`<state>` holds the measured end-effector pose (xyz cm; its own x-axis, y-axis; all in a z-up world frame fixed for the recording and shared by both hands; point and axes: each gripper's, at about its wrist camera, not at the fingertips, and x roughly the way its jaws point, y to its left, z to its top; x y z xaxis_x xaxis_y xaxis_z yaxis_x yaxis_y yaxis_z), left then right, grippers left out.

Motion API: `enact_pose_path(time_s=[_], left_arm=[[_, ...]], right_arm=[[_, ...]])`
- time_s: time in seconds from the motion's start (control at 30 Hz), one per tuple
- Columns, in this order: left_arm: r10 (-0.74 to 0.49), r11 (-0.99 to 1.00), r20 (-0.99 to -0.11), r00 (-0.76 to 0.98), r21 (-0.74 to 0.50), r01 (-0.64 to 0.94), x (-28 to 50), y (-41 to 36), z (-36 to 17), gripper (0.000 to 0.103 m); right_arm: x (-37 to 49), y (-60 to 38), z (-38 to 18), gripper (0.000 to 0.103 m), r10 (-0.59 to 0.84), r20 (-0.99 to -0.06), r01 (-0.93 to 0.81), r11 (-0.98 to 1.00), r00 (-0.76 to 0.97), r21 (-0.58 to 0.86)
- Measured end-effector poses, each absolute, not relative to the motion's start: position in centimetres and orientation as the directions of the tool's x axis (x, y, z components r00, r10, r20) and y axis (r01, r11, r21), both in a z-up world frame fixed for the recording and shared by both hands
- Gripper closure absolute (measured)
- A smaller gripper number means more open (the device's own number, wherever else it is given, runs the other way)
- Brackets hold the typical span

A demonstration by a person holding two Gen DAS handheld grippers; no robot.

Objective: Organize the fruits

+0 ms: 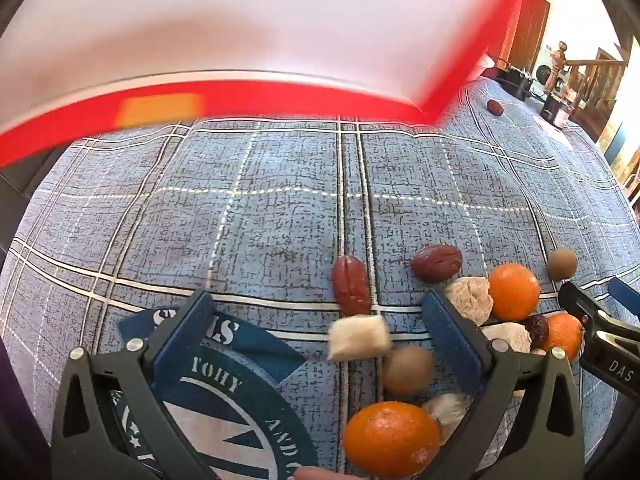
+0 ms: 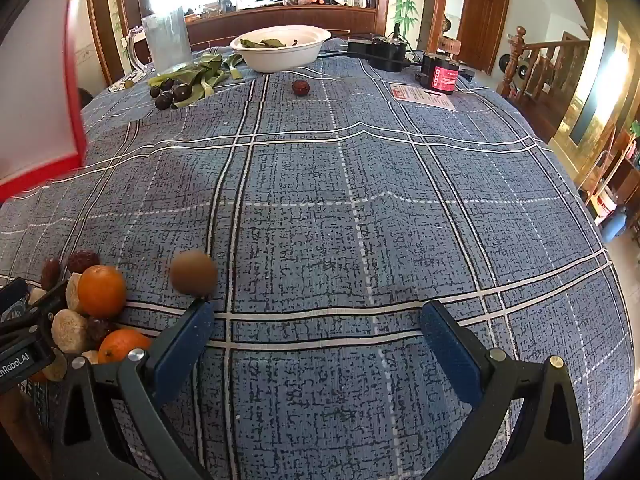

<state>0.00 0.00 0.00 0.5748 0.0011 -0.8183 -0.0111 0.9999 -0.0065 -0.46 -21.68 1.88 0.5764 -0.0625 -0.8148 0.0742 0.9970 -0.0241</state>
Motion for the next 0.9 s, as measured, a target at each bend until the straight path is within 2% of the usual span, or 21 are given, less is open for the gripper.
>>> enact_pose_path(time_s=[0.9], left_arm=[[0.001,1.0,-0.818,0.575,-0.006,-0.011,0.06,0.22,0.17,0.0]], right_arm=[[-0.47,-21.68,1.88,0.0,-0.062,-0.816,0.074,0.997,0.575,-0.024]])
